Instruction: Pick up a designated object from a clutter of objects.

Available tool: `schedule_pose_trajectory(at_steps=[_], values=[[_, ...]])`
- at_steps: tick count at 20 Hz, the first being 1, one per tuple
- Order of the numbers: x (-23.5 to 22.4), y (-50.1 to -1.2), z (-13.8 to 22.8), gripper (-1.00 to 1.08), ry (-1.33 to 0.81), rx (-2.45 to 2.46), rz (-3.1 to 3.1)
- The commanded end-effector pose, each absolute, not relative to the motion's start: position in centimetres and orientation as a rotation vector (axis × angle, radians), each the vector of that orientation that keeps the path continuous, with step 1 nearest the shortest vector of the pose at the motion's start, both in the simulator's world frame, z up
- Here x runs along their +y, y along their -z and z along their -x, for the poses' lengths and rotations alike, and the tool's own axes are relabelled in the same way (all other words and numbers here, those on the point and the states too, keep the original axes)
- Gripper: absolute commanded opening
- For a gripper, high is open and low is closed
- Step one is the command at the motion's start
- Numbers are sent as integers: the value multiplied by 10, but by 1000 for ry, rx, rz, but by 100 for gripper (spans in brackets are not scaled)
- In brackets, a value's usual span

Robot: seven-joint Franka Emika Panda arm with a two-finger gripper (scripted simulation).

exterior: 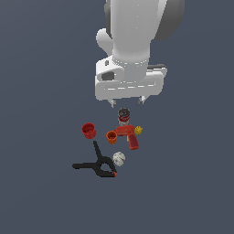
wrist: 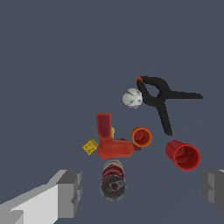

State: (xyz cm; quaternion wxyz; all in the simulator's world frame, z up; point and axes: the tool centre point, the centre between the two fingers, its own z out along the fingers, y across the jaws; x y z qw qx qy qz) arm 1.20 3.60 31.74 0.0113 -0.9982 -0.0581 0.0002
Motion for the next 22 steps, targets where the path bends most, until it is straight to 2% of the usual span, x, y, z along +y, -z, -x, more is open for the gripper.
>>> schedule_pose_trajectory(at_steps=[1,10,22], values=[[35,-311,-17,100,-1,-213,3114],[29,-264,-46,100,-1,-439,3102],[16,-157,-90,100,-2,-895,3014]])
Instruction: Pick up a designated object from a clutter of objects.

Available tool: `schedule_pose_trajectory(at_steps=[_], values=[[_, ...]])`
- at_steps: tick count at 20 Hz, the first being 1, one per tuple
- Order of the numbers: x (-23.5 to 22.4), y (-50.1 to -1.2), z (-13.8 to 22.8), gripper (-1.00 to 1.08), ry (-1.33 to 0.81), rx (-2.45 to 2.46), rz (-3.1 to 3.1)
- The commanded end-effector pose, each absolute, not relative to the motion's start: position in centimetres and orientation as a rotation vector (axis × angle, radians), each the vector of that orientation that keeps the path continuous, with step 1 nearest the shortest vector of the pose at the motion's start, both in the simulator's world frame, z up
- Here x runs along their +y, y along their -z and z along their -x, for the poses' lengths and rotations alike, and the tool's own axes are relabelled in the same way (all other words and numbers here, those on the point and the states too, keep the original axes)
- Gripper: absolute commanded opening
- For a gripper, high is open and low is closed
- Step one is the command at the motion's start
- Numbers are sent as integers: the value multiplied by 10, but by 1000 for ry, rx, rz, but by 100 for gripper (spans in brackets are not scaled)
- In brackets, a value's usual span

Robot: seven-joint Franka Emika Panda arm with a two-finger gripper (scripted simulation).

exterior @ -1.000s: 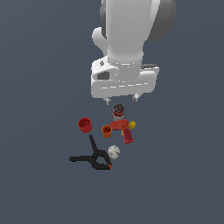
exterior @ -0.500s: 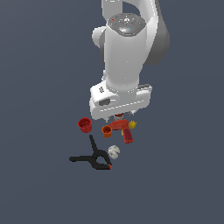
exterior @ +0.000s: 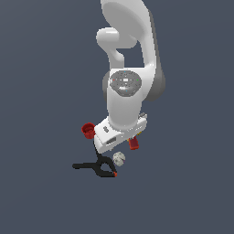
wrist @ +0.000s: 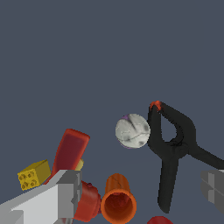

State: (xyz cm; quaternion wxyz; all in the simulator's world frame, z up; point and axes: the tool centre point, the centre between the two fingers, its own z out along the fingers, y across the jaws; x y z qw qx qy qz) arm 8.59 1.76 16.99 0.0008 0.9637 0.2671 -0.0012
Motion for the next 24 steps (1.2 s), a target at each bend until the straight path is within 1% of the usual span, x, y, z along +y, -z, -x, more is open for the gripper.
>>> schedule_pose_trajectory(at_steps=[1,6,10,19,24], values=[[15,-149,-92,100,2,925,-3000],[12,-116,-100,100,1,1049,-2960],[10,-99,-103,100,1,1112,-2938],[9,-89,-104,100,2,1141,-2928],[9,-71,-103,100,1,1143,-2926]])
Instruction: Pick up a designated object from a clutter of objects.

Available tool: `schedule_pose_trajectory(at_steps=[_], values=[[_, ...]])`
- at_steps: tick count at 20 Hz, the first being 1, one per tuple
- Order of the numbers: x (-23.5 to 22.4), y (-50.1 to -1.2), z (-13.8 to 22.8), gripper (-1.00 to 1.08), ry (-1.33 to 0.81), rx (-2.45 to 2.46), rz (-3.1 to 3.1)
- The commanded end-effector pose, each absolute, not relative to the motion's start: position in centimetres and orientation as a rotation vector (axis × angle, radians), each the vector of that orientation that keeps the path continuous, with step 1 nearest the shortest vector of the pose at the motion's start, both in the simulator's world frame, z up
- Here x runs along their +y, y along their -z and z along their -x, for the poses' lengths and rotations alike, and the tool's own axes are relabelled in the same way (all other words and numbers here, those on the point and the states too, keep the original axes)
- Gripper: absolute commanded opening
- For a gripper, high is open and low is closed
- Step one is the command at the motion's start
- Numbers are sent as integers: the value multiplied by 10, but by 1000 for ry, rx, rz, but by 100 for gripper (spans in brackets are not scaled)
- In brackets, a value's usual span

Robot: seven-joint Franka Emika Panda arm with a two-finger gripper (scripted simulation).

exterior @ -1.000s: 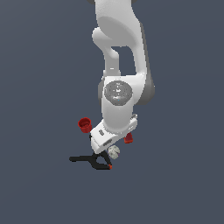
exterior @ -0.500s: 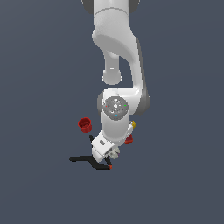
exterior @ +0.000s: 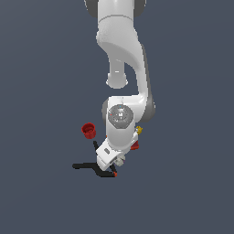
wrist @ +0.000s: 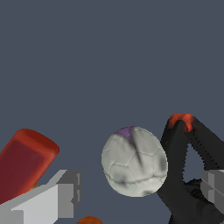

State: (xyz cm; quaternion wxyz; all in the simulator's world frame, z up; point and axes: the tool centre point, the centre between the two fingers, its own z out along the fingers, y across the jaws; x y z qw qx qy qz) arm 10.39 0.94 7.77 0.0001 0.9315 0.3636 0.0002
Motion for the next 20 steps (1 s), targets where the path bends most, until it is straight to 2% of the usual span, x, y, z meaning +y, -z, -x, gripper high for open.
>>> schedule_pose_trajectory(at_steps=[1,10,11,20], values=[[9,-65,-103,100,1,1144,-2926],[9,-39,-104,100,0,1147,-2925],[9,-39,-104,-100,0,1147,-2925],[9,-39,-104,-100,0,1147,-2925]])
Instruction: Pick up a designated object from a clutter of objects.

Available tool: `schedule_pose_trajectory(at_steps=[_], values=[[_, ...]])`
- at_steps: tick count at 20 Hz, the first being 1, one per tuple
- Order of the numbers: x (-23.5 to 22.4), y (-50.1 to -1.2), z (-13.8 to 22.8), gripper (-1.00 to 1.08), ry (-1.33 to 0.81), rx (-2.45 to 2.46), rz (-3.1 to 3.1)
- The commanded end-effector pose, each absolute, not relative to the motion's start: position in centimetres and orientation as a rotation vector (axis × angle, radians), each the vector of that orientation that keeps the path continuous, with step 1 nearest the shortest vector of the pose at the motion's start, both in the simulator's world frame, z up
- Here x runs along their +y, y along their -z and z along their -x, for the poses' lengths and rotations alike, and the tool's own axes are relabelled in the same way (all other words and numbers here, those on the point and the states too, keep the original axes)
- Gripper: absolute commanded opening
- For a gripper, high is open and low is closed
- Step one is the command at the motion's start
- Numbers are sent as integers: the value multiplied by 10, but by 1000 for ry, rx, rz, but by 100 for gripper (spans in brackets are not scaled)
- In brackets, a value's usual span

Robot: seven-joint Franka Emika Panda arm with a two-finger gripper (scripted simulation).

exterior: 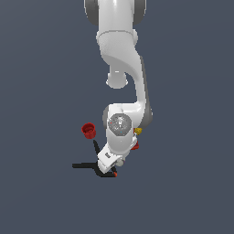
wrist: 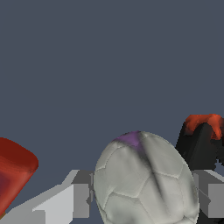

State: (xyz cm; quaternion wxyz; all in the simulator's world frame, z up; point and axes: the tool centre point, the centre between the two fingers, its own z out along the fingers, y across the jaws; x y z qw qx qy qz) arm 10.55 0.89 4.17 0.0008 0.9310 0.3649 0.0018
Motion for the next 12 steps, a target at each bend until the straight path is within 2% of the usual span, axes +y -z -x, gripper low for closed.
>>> schedule_pose_trajectory(at_steps=[1,12], values=[[9,-42,-106,-100,-6,1146,-2923],[5,-60,-90,-100,-6,1146,-2923]])
